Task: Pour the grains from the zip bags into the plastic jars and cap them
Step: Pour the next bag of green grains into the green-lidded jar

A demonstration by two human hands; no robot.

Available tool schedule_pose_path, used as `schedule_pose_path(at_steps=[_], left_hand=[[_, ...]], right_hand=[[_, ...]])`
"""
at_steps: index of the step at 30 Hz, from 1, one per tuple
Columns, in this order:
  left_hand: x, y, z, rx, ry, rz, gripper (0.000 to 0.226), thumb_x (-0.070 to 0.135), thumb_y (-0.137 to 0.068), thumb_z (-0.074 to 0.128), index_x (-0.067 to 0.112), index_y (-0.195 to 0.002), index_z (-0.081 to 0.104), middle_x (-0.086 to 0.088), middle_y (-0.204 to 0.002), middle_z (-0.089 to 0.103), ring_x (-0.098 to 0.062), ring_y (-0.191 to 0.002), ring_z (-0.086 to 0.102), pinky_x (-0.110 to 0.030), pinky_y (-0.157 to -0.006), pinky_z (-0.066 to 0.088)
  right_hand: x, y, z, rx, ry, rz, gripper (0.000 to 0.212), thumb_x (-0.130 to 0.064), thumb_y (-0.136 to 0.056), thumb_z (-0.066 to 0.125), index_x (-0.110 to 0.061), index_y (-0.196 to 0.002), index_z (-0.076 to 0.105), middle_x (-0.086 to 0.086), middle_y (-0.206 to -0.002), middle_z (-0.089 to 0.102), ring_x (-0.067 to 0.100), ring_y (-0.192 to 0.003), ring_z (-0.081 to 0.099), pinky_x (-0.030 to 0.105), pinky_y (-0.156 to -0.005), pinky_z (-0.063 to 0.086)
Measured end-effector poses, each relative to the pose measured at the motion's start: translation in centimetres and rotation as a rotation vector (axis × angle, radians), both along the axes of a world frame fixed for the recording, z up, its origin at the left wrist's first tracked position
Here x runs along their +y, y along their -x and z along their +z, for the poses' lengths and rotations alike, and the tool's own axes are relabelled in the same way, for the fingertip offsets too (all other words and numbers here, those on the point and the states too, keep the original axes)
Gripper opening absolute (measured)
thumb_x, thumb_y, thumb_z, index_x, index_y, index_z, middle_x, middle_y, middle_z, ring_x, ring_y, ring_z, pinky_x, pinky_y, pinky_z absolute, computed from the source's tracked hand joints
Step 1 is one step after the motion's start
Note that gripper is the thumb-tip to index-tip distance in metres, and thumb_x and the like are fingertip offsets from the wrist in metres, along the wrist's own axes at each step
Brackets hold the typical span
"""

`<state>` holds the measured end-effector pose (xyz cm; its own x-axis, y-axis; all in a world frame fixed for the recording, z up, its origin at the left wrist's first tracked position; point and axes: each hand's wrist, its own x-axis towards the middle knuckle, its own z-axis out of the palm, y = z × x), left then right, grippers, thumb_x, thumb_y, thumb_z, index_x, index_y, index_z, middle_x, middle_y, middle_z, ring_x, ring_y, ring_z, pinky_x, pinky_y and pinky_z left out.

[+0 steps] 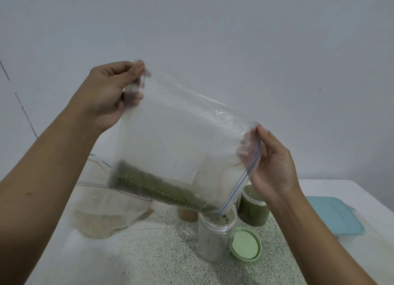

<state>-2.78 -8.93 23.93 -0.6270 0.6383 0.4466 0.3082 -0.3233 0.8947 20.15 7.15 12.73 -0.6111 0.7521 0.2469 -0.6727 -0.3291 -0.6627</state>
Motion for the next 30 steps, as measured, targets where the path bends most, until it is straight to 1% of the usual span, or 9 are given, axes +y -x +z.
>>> schedule_pose_path(at_steps=[2, 4, 9, 14, 17, 21, 26, 30], left_hand=[[-0.1, -0.1, 0.0, 0.008, 0.001, -0.002, 0.02, 0.033, -0.097, 0.064, 0.017, -0.089, 0.073, 0.01, -0.066, 0.057, -0.007, -0.048, 0.051, -0.015, -0.054, 0.044], [-0.1, -0.2, 0.0, 0.011, 0.003, -0.006, 0.02, 0.032, -0.097, 0.064, 0.017, -0.088, 0.073, 0.009, -0.067, 0.057, -0.007, -0.048, 0.051, -0.016, -0.054, 0.044], [-0.2, -0.5, 0.1, 0.007, 0.012, -0.017, 0.022, 0.032, -0.097, 0.065, 0.017, -0.084, 0.074, 0.006, -0.068, 0.055, -0.009, -0.049, 0.05, -0.017, -0.053, 0.044], [-0.1, -1.0, 0.2, 0.009, 0.01, -0.017, 0.021, 0.032, -0.097, 0.065, 0.017, -0.085, 0.074, 0.005, -0.068, 0.054, -0.009, -0.049, 0.049, -0.017, -0.054, 0.045], [-0.1, -1.1, 0.2, 0.019, 0.015, -0.013, 0.022, 0.032, -0.097, 0.064, 0.016, -0.086, 0.074, 0.005, -0.067, 0.053, -0.009, -0.049, 0.049, -0.017, -0.054, 0.044], [-0.1, -1.1, 0.5, 0.039, 0.023, -0.021, 0.022, 0.032, -0.097, 0.064, 0.015, -0.087, 0.073, 0.004, -0.067, 0.052, -0.011, -0.051, 0.048, -0.018, -0.053, 0.043], [0.0, -1.2, 0.8, 0.06, 0.035, -0.018, 0.022, 0.033, -0.096, 0.064, 0.015, -0.087, 0.073, 0.005, -0.067, 0.053, -0.01, -0.049, 0.049, -0.018, -0.052, 0.043], [-0.1, -1.3, 0.9, 0.06, 0.03, -0.019, 0.023, 0.033, -0.097, 0.064, 0.015, -0.087, 0.073, 0.005, -0.066, 0.052, -0.01, -0.049, 0.048, -0.018, -0.051, 0.042]], right_hand=[[0.2, 0.0, -0.3, 0.002, -0.006, 0.0, 0.011, -0.019, -0.094, 0.06, -0.011, -0.089, 0.066, 0.001, -0.078, 0.066, 0.016, -0.075, 0.058, 0.029, -0.073, 0.043], [0.3, 0.0, -0.6, 0.002, -0.01, -0.01, 0.013, -0.018, -0.096, 0.059, -0.012, -0.088, 0.067, 0.002, -0.081, 0.067, 0.017, -0.078, 0.058, 0.031, -0.077, 0.043], [-0.1, -0.3, -0.5, -0.006, -0.03, -0.041, 0.028, -0.016, -0.1, 0.055, -0.016, -0.077, 0.07, -0.001, -0.076, 0.067, 0.016, -0.075, 0.059, 0.03, -0.075, 0.043], [-0.4, -0.6, -0.5, -0.016, -0.016, -0.064, 0.03, -0.016, -0.1, 0.055, -0.017, -0.075, 0.07, -0.001, -0.073, 0.067, 0.014, -0.07, 0.059, 0.027, -0.069, 0.045], [-0.4, -0.7, -0.6, -0.014, -0.004, -0.072, 0.026, -0.016, -0.1, 0.055, -0.016, -0.078, 0.069, -0.001, -0.073, 0.066, 0.014, -0.069, 0.059, 0.026, -0.066, 0.045], [-0.2, -0.7, -0.5, -0.004, 0.003, -0.074, 0.017, -0.015, -0.099, 0.055, -0.013, -0.083, 0.063, 0.0, -0.072, 0.063, 0.015, -0.067, 0.054, 0.024, -0.061, 0.043], [-0.1, -0.7, -0.5, 0.004, 0.002, -0.062, 0.017, -0.015, -0.099, 0.054, -0.012, -0.084, 0.062, 0.001, -0.072, 0.063, 0.014, -0.066, 0.052, 0.024, -0.059, 0.042], [-0.2, -0.6, -0.3, 0.003, 0.017, -0.067, 0.02, -0.014, -0.098, 0.055, -0.014, -0.081, 0.065, -0.001, -0.072, 0.065, 0.014, -0.067, 0.055, 0.025, -0.063, 0.042]])
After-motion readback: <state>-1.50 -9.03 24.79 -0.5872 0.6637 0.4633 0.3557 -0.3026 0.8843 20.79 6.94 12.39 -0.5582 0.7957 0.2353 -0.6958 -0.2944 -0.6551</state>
